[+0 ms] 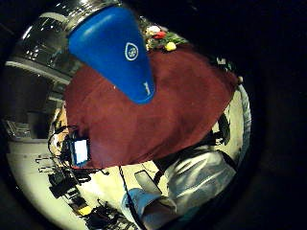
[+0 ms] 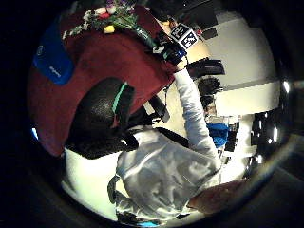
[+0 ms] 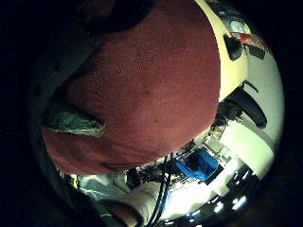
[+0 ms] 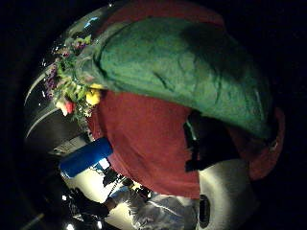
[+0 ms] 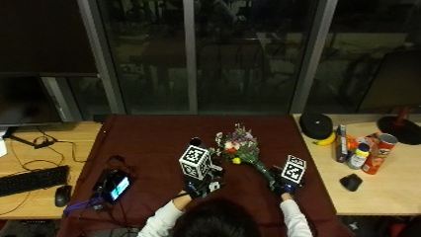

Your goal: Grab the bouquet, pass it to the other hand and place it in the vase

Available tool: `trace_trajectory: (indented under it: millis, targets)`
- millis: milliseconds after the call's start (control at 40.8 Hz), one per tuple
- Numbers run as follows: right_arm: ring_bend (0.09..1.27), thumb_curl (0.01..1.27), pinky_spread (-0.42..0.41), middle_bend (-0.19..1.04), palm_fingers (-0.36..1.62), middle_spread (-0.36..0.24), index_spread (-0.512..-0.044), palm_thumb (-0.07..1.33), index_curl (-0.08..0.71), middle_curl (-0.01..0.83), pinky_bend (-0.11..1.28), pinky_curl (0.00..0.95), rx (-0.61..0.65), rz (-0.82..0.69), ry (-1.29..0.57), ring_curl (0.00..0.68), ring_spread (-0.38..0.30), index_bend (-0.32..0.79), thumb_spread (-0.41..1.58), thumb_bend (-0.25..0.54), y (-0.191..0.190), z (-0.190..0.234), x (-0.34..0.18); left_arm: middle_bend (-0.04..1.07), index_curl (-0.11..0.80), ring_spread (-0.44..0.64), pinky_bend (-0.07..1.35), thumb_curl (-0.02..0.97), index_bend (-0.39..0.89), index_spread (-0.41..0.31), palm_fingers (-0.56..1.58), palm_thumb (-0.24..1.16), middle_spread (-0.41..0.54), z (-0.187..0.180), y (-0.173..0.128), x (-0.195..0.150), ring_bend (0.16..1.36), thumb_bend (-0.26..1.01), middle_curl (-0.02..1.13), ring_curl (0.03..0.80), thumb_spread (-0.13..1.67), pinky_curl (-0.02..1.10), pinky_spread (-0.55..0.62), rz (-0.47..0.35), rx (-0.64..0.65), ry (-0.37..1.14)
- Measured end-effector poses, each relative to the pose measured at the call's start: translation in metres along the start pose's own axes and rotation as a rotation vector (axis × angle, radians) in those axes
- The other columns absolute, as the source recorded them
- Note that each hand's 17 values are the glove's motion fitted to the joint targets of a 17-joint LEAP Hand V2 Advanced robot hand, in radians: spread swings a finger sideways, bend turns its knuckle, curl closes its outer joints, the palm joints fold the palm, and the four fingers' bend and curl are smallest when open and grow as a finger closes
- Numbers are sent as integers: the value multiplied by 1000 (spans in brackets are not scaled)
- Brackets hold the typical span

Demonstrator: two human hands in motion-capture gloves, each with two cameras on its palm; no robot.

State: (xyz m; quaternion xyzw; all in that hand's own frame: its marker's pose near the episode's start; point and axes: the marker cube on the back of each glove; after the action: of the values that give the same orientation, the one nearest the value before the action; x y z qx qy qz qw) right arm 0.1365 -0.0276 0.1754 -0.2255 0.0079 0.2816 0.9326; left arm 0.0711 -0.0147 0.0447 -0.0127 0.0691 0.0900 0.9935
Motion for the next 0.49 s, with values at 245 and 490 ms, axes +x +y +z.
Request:
trace_trajectory:
  millis: [245, 490]
  targets:
    - [515, 401, -83, 390, 903, -102, -222, 883, 252, 450, 532, 327, 103, 85, 132, 355, -147, 348, 1047, 41, 10, -4, -4, 182, 288, 407, 447, 320, 145, 19, 226, 380, 240, 1, -1, -4, 583, -21, 313, 262, 1119, 332, 365, -11, -9, 5]
    - [517, 405, -236, 433, 1256, -164, -233, 1017, 311, 488, 560, 360, 133, 96, 129, 393, -195, 205, 1161, 99, 11, -14, -6, 185, 294, 412, 438, 319, 151, 19, 236, 375, 239, 2, -2, -15, 574, -22, 319, 261, 1122, 333, 365, -33, -41, 15]
